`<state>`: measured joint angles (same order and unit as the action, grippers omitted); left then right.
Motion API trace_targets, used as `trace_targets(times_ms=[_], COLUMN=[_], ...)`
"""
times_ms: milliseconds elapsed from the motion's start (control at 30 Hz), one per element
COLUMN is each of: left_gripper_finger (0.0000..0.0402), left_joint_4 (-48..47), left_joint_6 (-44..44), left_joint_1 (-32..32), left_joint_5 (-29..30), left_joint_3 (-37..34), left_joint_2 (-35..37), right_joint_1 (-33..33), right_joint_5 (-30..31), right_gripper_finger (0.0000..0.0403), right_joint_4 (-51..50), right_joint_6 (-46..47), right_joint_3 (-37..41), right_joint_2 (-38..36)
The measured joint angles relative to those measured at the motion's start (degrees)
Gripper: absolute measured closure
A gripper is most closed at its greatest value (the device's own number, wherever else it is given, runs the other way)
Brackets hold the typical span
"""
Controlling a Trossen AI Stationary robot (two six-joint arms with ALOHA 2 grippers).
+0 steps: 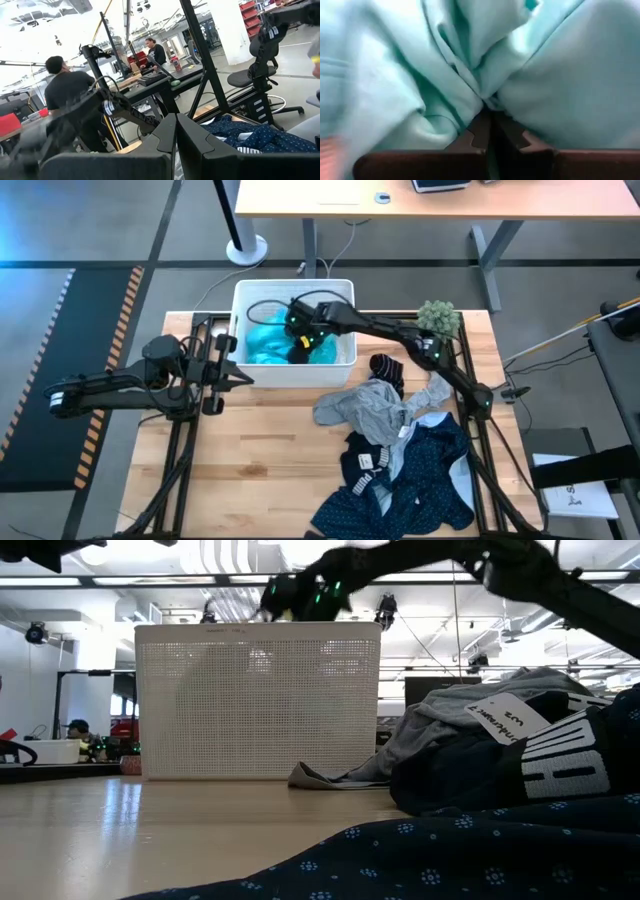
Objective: Sort clothes
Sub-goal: Put the shorts into the bin, then put the top black sock into the bin
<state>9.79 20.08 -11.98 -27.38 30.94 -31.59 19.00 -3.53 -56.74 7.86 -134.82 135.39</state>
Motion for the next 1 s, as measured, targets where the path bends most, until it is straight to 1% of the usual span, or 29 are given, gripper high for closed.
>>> trace_targets(times_ms=[233, 333, 433, 567, 700, 767, 833, 933, 1000], left_gripper_finger=[0.0402, 0.0402, 0.0402, 0.0402, 0.0402, 0.0402, 0.0402, 0.0402, 0.0402], left_joint_4=[0.0, -0.1, 0.1, -0.3, -0.9, -0.9, -1.0, -1.5, -1.3], left_joint_6=[0.0, 0.0, 0.0, 0.0, -0.7, -1.0, -1.3, -2.1, -2.4], left_joint_1=[0.0, 0.0, 0.0, 0.0, 0.0, 0.0, 0.0, 0.0, 0.0], left_joint_5=[0.0, 0.0, 0.0, 0.0, 0.0, 0.0, 0.0, 0.0, 0.0], left_joint_3=[0.0, 0.0, 0.0, 0.0, 0.0, 0.0, 0.0, 0.0, 0.0], left_joint_2=[-0.2, -0.2, -0.3, -0.3, -0.1, 0.2, 0.3, 0.5, 0.6], right_joint_1=[-0.3, -1.2, -2.5, -4.9, -6.6, -6.8, -7.0, -7.0, -7.1], right_joint_5=[1.2, 2.2, 3.6, 10.6, 16.9, 18.6, 18.9, 18.7, 18.5], right_gripper_finger=[0.0401, 0.0388, 0.0368, 0.0340, 0.0325, 0.0324, 0.0325, 0.0333, 0.0340], right_joint_4=[0.5, -0.8, -4.5, -13.9, -23.2, -24.2, -22.9, -18.1, -12.7], right_joint_6=[-3.2, -5.6, -7.7, -9.9, -6.0, -4.3, -2.9, -1.2, 0.2], right_joint_3=[-0.2, -0.1, -0.2, -0.1, 1.5, 5.1, 10.8, 22.7, 31.8], right_joint_2=[-9.2, -13.6, -18.6, -23.8, -28.2, -30.6, -33.0, -38.0, -42.0])
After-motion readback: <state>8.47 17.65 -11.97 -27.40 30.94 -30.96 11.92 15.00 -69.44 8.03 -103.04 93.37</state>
